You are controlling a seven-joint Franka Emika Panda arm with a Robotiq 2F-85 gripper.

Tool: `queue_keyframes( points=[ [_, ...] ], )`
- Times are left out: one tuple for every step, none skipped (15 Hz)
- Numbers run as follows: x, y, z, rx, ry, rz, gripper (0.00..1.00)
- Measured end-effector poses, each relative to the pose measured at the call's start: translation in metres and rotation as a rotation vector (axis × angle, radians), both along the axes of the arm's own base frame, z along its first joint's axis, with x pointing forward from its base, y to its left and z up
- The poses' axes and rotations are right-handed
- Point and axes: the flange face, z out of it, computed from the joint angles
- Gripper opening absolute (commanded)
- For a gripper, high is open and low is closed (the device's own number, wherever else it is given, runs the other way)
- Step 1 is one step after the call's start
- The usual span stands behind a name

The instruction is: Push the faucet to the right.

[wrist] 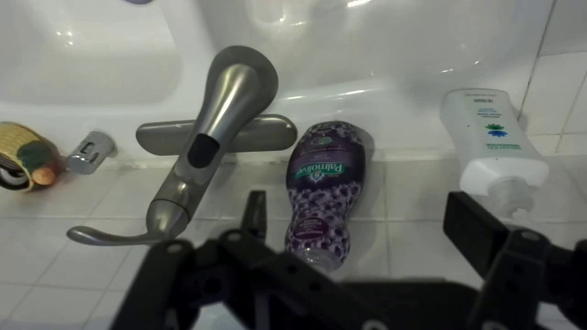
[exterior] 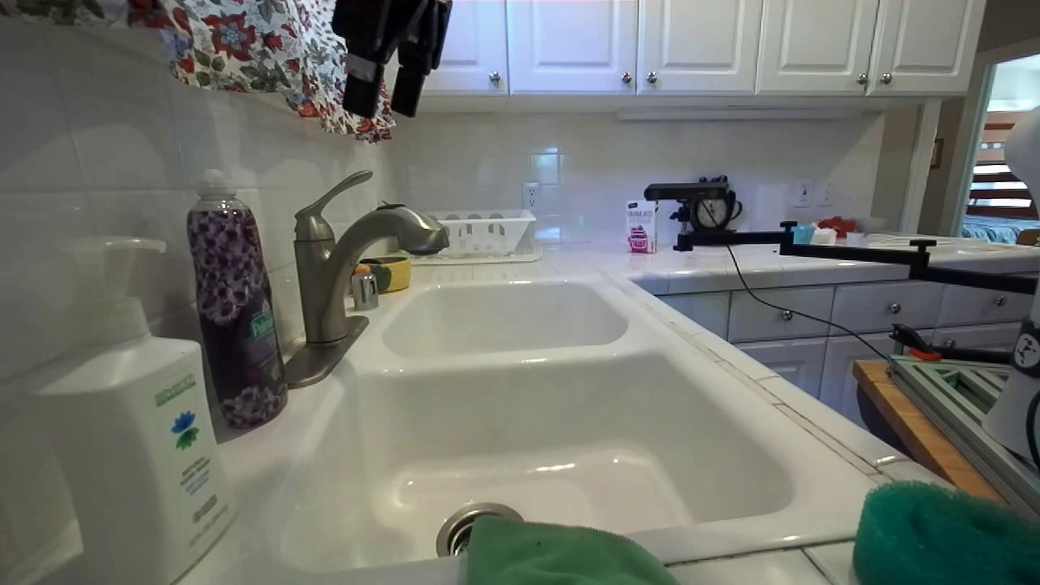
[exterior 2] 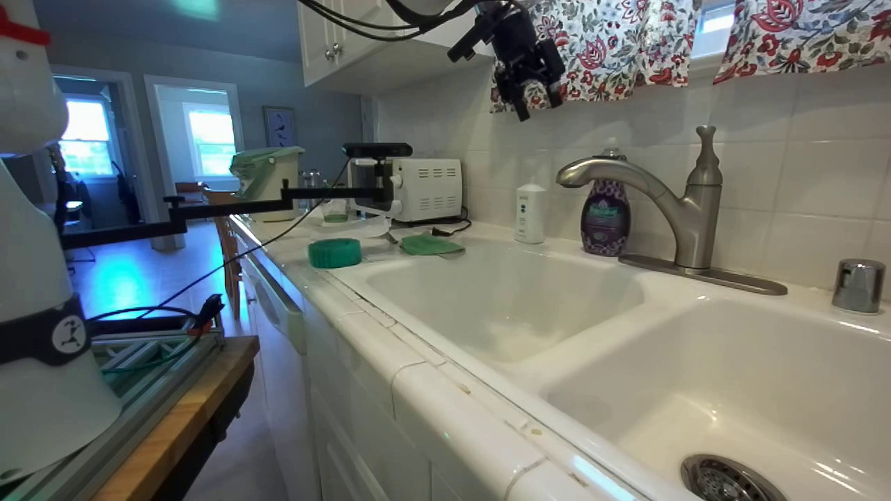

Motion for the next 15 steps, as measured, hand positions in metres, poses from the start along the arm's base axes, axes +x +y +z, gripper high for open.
queue_keyframes(
  points=[
    [0.000, 0.001, 0.001, 0.000, -0.001, 0.001, 1.00],
    [0.000, 0.001, 0.001, 0.000, -0.002, 0.002, 1.00],
    [0.000, 0.001, 0.001, 0.000, -0.002, 0.001, 1.00],
    [0.001, 0.000, 0.000, -0.001, -0.001, -0.002, 1.00],
    [0.002, -0.001, -0.002, -0.002, 0.000, -0.004, 0.97],
    [0.005, -0.003, -0.006, 0.000, -0.001, -0.005, 0.74],
    [0.008, -0.004, -0.010, 0.001, -0.004, -0.007, 0.72],
    [0.012, -0.005, -0.015, 0.004, -0.005, -0.008, 0.71],
    [0.016, -0.005, -0.020, 0.007, -0.006, -0.008, 0.64],
    [0.020, -0.006, -0.025, 0.010, -0.008, -0.009, 0.55],
    [0.023, -0.006, -0.029, 0.012, -0.009, -0.010, 0.46],
    [0.028, -0.007, -0.033, 0.015, -0.012, -0.011, 0.39],
    [0.032, -0.008, -0.036, 0.016, -0.014, -0.013, 0.31],
    [0.036, -0.008, -0.039, 0.018, -0.016, -0.015, 0.24],
    [0.040, -0.008, -0.042, 0.019, -0.018, -0.017, 0.16]
  ],
)
